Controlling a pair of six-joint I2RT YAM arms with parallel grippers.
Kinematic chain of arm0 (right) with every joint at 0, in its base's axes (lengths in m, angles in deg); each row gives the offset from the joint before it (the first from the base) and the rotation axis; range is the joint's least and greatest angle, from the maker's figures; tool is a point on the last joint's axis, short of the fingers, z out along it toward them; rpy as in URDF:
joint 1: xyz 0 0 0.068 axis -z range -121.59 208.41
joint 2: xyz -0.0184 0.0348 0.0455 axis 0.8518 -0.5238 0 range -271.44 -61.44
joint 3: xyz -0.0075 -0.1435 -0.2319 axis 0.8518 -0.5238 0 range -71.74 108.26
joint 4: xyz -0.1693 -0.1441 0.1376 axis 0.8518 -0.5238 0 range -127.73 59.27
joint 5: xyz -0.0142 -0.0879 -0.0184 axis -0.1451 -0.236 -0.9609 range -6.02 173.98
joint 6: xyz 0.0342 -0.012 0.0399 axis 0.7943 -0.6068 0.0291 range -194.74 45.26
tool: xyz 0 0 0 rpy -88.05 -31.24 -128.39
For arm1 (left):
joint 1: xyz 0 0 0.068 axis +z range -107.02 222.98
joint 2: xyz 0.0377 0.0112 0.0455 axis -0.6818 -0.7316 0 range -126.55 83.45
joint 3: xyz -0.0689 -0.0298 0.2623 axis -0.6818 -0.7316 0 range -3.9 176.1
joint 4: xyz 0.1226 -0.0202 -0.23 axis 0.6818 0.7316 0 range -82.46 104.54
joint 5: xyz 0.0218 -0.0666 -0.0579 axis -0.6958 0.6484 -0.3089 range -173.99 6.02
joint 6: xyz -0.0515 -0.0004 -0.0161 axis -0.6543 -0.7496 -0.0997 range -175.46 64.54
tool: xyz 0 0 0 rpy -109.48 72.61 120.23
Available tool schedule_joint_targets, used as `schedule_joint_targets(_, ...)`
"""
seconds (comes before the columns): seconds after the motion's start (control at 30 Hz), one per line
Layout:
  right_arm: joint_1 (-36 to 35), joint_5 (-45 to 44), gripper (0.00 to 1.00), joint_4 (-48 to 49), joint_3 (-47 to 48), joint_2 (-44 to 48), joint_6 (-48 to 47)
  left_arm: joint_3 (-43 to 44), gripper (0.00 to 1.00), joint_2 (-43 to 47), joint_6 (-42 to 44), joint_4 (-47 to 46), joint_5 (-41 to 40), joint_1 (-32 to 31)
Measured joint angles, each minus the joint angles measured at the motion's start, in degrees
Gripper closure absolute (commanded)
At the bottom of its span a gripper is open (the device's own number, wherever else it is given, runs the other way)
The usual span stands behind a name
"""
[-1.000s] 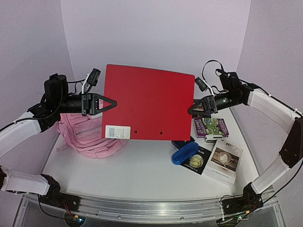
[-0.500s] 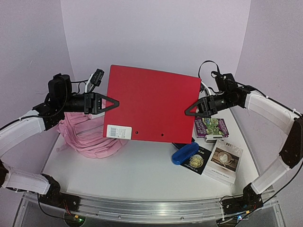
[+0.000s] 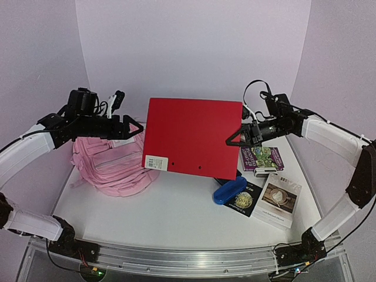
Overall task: Pack the student bag
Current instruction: Pick up the files from the center of the board, then place the files in the student bag.
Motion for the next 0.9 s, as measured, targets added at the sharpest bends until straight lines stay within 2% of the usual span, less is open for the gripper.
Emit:
schedule_joint_targets(0.2,1.04,-8.77,1.0,9.19,-8.33,0.97,12.52,4.45,0.36,-9.07,7.91,15.63,-16.39,-0.85)
schedule_joint_targets(0.33,1.49,-11.64,1.0,11.8,-10.28,1.05,17.14,5.01,0.43,-16.44,12.57,25.0,-24.31,-4.58)
schedule_joint_targets(0.57,1.53,-11.9,1.0,15.13,-11.26,1.79,19.86,5.0,0.52,-21.09,17.21,32.4,-28.46,-7.89)
schedule_joint_targets(0.73,1.53,-11.87,1.0,16.0,-11.95,1.83,20.94,4.99,0.57,-22.81,19.94,32.75,-30.1,-7.82)
schedule_joint_targets(0.9,1.53,-11.83,1.0,16.7,-11.95,1.83,21.49,4.75,0.57,-26.26,21.57,32.62,-31.43,-7.82)
